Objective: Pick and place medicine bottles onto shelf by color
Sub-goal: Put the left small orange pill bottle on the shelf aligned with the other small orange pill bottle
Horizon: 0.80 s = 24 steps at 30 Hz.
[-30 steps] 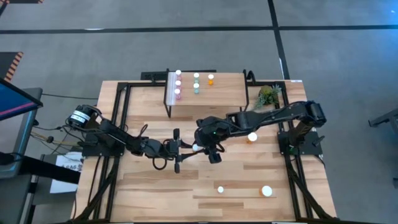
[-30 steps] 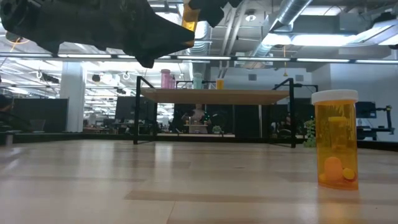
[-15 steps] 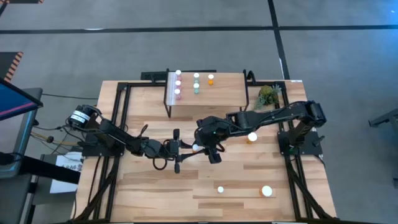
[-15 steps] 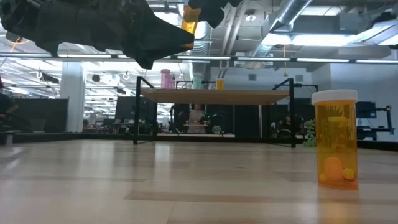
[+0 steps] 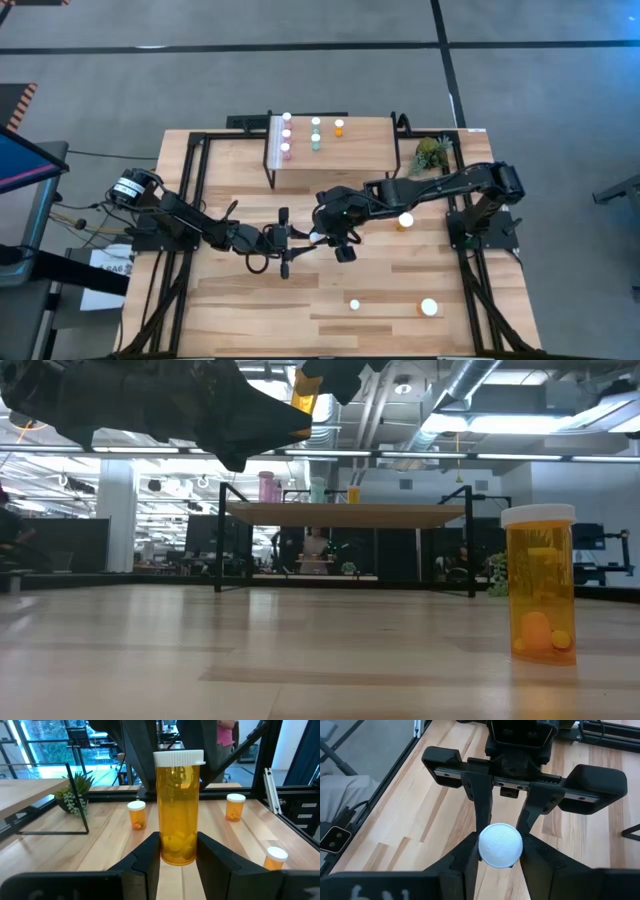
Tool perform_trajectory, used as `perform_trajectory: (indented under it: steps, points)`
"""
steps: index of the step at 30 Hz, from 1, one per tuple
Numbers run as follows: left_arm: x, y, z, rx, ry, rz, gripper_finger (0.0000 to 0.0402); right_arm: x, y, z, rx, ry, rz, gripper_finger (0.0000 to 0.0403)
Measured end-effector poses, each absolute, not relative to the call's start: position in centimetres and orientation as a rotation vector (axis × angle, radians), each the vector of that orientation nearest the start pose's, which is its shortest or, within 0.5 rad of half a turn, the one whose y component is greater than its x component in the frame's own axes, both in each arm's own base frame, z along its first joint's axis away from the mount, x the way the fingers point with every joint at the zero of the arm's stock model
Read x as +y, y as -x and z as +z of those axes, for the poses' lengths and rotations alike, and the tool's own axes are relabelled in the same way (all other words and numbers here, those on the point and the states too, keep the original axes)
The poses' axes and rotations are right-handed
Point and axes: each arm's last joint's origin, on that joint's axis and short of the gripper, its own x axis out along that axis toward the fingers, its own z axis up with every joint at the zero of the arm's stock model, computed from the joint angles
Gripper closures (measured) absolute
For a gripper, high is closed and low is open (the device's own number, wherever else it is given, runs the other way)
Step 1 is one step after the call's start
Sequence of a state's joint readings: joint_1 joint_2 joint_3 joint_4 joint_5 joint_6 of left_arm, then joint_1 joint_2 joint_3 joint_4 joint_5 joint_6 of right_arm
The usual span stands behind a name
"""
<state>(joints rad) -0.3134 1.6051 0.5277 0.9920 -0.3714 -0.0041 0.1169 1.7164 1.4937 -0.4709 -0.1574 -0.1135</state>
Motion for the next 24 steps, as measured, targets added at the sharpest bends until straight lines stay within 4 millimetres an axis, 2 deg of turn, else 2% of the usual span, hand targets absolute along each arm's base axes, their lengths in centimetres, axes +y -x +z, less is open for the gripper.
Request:
perform_trajectory:
  steps: [7,24]
  points:
    - [-8.0,-28.13,17.18,0.081,-0.02,0.059,0.0286,4.93,-38.12,30.73,0.684,0.094,0.303,0.0253]
    - [-7.67,-28.07,16.97,0.1,-0.034,0.174,0.017,4.78,-37.85,30.44,0.729,0.085,0.296,0.0249]
